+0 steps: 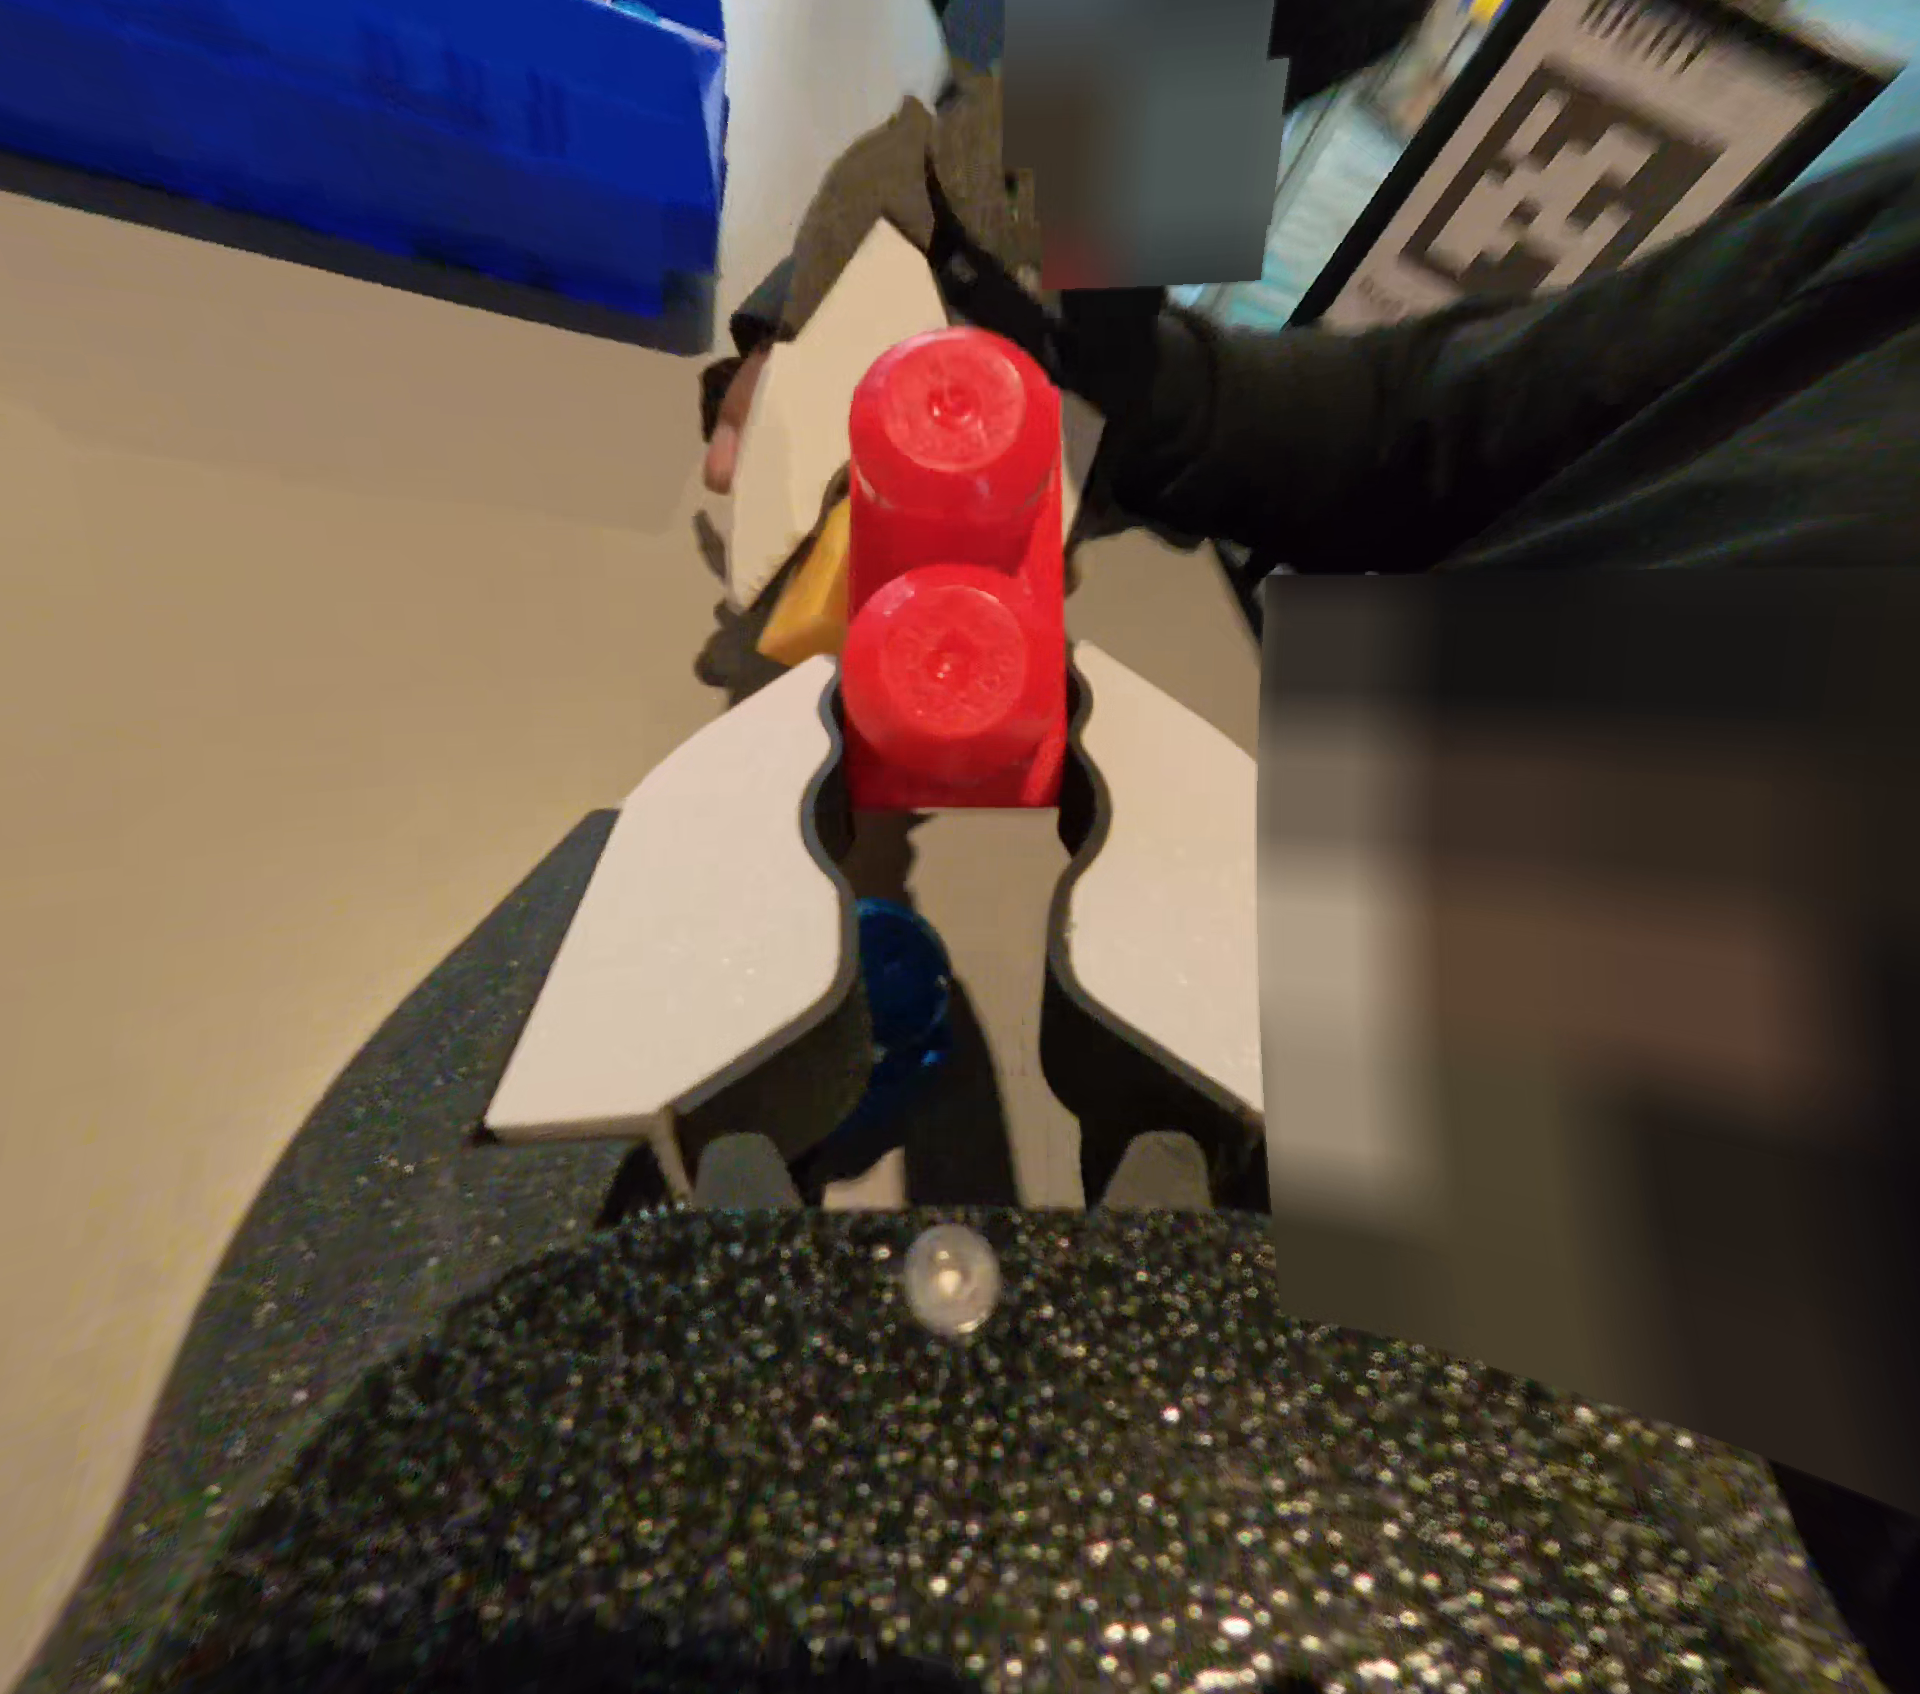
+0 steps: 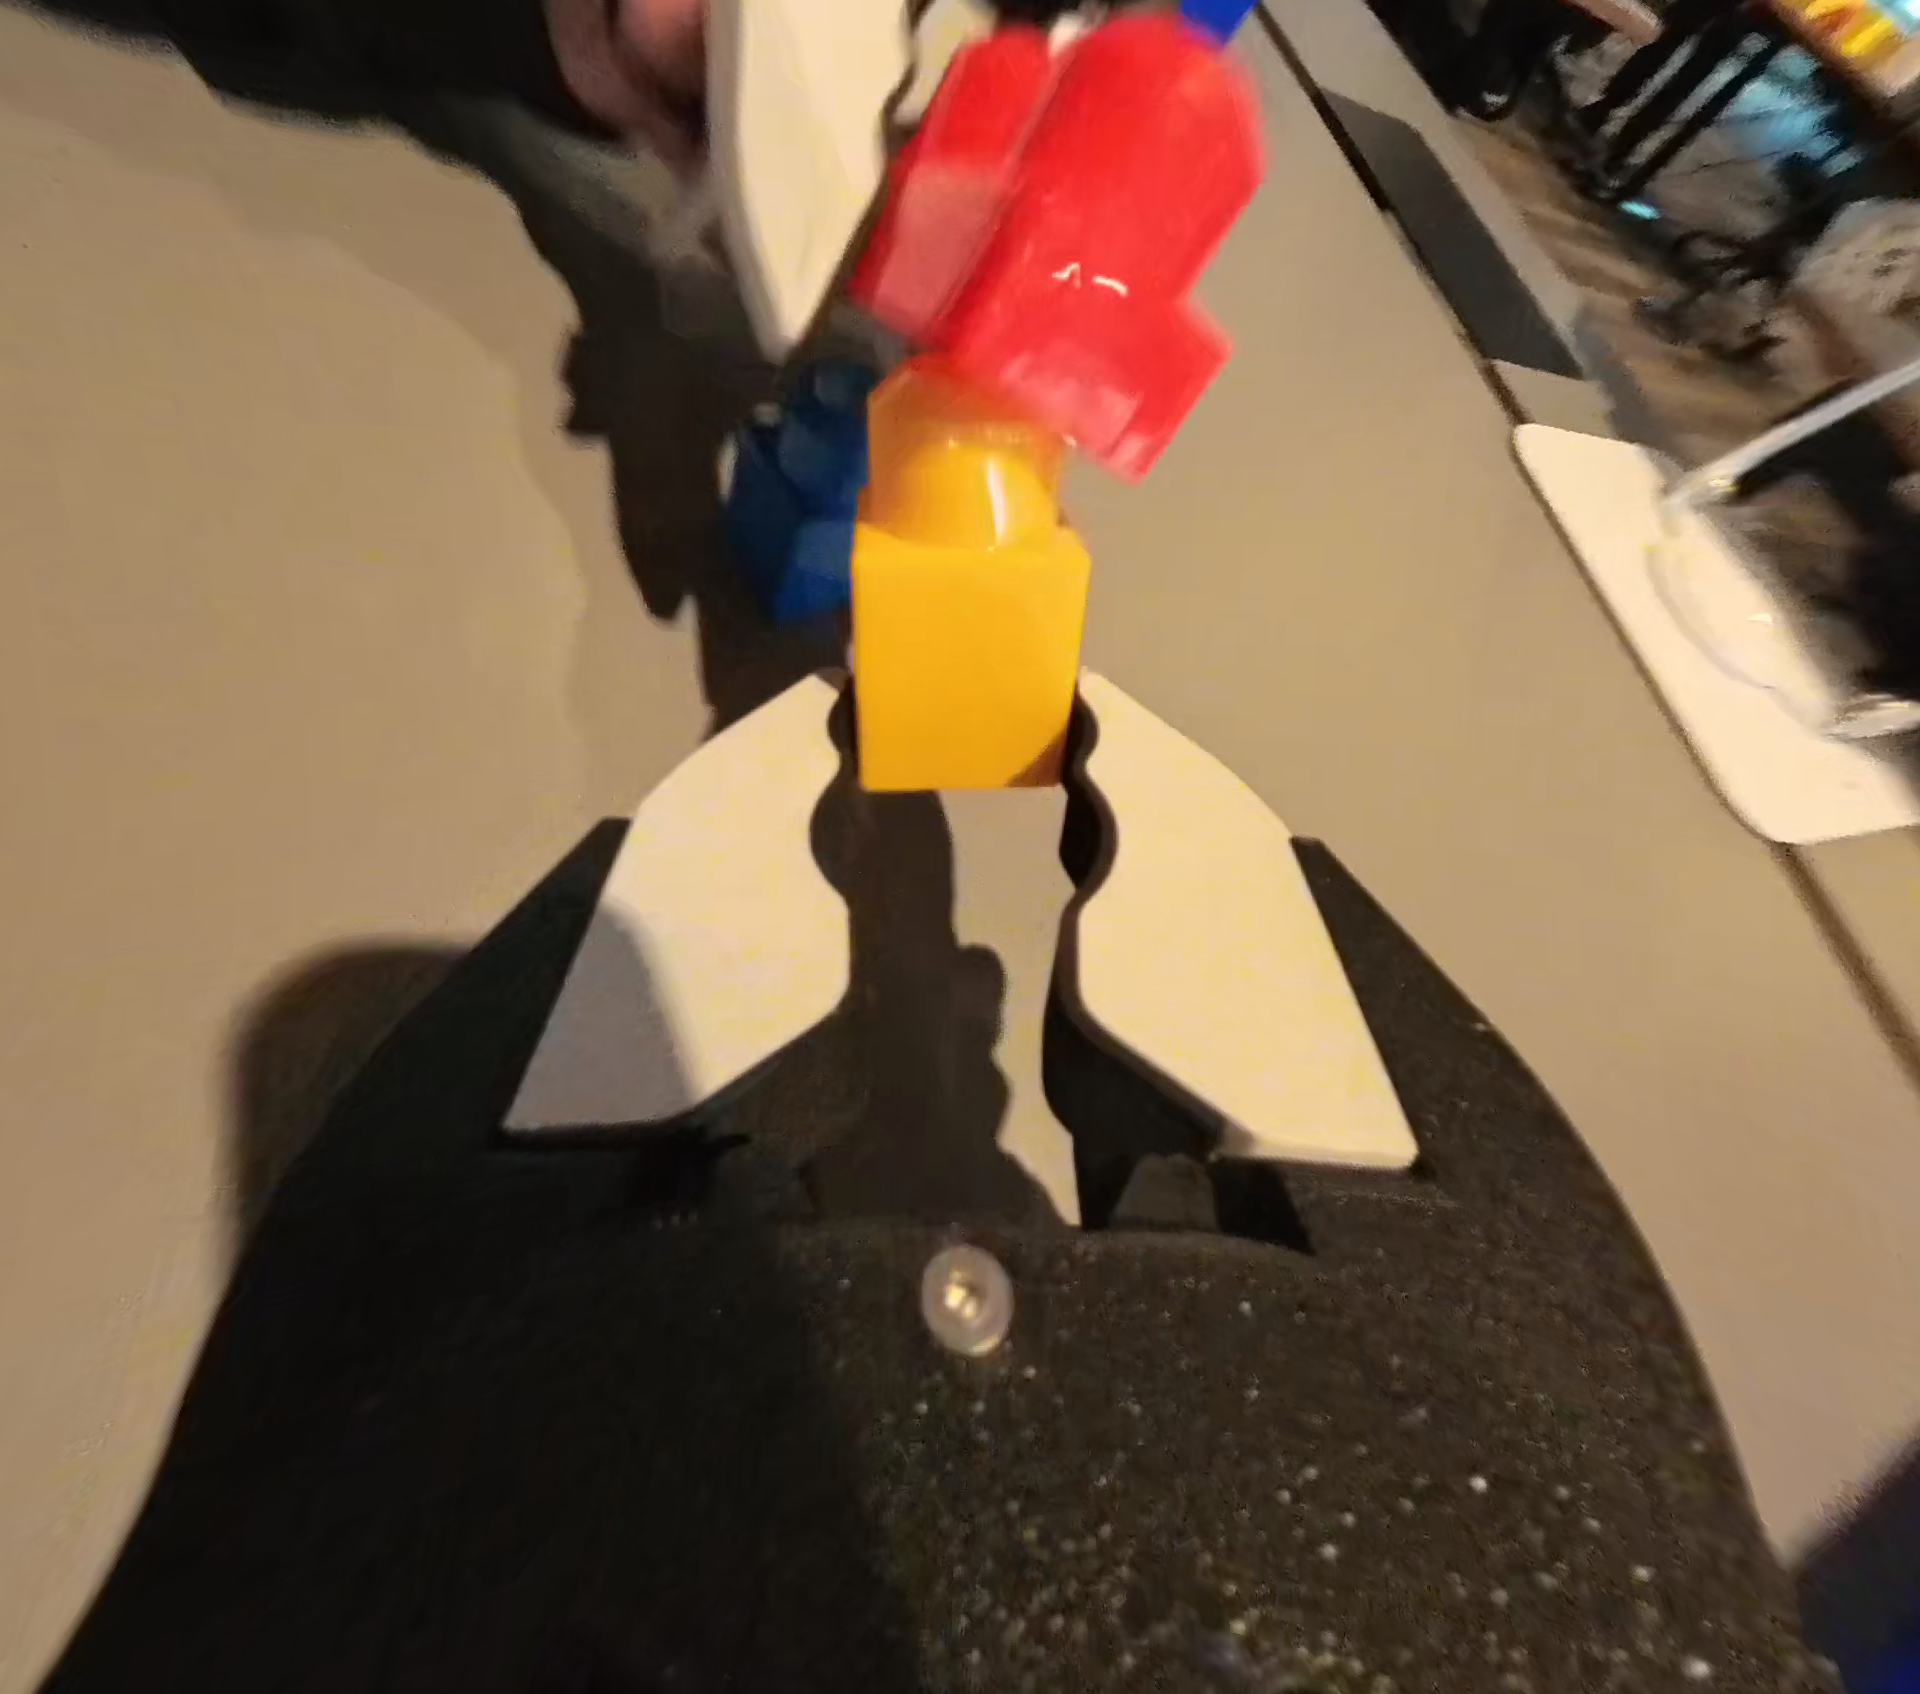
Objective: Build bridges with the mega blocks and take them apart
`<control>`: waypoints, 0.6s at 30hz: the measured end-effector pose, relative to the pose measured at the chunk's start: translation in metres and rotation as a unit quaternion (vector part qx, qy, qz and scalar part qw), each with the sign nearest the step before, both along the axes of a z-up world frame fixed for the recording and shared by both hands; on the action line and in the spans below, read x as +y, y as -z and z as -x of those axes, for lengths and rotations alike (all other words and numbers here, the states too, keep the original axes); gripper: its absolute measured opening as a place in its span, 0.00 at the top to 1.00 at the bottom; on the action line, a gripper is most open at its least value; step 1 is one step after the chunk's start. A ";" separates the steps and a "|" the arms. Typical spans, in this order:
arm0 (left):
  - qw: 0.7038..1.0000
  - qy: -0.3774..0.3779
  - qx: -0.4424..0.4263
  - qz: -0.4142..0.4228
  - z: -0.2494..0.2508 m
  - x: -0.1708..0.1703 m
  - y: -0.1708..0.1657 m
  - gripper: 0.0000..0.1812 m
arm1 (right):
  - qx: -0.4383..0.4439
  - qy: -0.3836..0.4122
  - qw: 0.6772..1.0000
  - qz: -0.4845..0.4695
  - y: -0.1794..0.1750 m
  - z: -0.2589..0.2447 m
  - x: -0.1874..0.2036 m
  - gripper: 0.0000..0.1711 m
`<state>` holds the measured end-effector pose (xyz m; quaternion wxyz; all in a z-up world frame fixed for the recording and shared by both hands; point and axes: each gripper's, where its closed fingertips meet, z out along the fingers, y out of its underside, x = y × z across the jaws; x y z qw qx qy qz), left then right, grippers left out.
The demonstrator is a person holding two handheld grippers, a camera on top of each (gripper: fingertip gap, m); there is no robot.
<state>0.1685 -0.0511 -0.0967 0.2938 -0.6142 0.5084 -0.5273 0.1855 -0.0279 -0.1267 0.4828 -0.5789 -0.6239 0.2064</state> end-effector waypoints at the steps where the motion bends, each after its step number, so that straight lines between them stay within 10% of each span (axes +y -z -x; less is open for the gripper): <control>1: 0.999 -0.003 -0.016 0.027 0.002 0.002 -0.004 0.80 | -0.024 0.008 0.999 -0.029 0.004 -0.003 0.003 0.79; 11: 0.988 -0.122 -0.011 -0.096 0.014 0.038 -0.012 0.80 | 0.083 0.074 0.991 -0.077 -0.056 -0.023 0.016 0.79; 18: 0.962 -0.196 0.042 -0.187 0.022 0.059 -0.004 0.80 | 0.193 0.218 0.939 -0.183 -0.144 -0.129 0.041 0.79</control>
